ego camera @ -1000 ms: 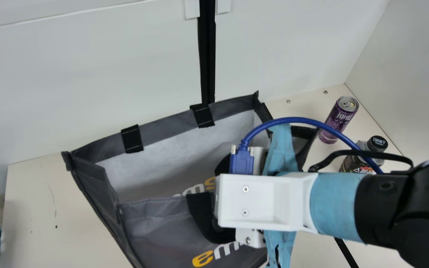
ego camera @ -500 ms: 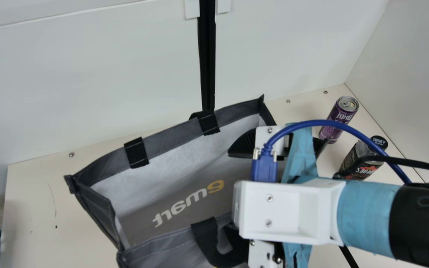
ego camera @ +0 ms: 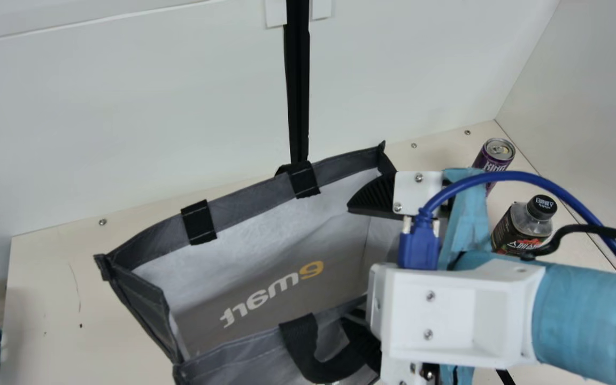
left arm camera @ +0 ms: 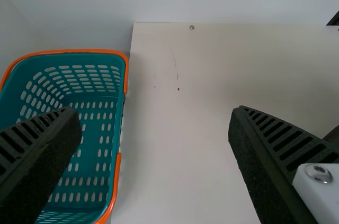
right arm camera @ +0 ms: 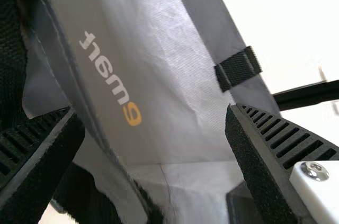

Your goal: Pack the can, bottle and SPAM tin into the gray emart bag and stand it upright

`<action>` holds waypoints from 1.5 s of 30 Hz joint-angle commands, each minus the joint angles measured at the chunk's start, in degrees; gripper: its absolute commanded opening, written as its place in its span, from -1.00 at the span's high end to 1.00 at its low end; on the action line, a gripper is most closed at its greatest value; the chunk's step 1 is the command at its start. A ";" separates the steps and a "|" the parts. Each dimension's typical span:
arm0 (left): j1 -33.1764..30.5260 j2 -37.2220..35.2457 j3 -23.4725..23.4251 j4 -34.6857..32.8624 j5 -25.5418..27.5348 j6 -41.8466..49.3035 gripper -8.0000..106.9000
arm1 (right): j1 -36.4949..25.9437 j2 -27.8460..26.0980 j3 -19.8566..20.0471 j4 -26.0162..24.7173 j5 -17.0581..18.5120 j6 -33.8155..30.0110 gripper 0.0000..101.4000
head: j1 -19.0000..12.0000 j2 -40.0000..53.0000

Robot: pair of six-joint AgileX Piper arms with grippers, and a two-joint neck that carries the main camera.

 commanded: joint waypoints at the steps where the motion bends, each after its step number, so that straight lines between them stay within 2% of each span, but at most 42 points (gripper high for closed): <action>1: 0.00 0.00 0.00 0.00 0.00 0.00 -0.71 | -0.07 -0.19 -0.39 -0.01 -0.05 -0.29 -0.87 | -1.30 -0.05; 17: 0.00 0.00 0.00 0.00 0.00 0.00 -0.71 | -0.38 -1.08 -5.36 0.16 -0.05 -1.06 -0.87 | -1.30 -0.05; 30: 0.00 0.00 0.00 0.00 0.00 0.00 -0.71 | -0.59 -1.94 -8.88 -0.61 -0.05 1.09 -0.87 | -1.30 -0.05; 45: 0.00 0.00 0.00 0.00 0.00 0.00 -0.71 | -7.75 -1.35 -12.45 -2.31 -0.05 3.93 -0.87 | -1.30 -0.05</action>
